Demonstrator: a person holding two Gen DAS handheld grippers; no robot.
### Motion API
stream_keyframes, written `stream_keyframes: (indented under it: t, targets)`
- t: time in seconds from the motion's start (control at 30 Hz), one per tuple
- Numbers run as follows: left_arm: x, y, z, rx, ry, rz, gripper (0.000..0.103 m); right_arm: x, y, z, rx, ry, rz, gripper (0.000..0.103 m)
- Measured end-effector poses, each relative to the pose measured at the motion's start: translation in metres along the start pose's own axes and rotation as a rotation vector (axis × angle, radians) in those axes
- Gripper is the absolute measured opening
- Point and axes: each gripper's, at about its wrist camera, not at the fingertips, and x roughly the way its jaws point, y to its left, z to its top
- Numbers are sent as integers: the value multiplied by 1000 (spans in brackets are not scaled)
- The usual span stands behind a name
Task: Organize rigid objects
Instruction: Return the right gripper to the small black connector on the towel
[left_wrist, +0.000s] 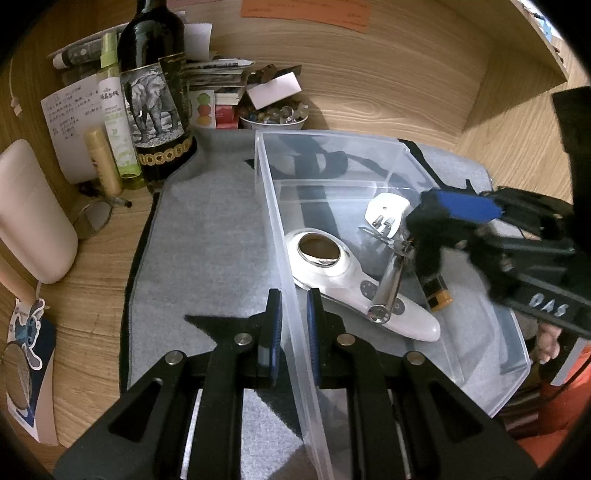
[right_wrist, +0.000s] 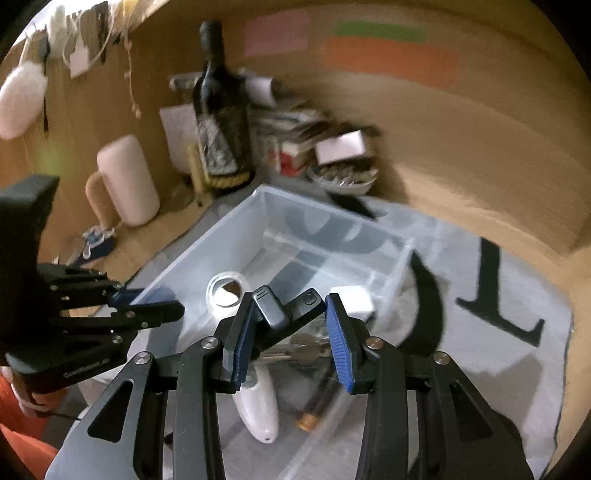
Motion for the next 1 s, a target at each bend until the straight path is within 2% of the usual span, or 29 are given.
stream_keyframes:
  t: [0.07, 0.2, 0.67, 0.77, 0.87, 1.0]
  targets:
    - [0, 1, 0, -4, 1, -6, 12, 8, 2, 0, 0, 43, 20, 36]
    - [0, 1, 0, -8, -2, -11, 12, 8, 3, -2, 7, 40, 21, 51]
    - [0, 2, 0, -12, -7, -15, 12, -27, -16, -2, 55, -39, -53, 55]
    - [0, 2, -1, -11, -8, -14, 12, -37, -28, -5, 78, -52, -85, 56]
    - [0, 2, -1, -11, -7, -15, 12, -46, -43, -12, 105, -68, -142, 64]
    - [0, 3, 0, -18, -9, -16, 12, -51, -64, -23, 154, -51, -196, 64]
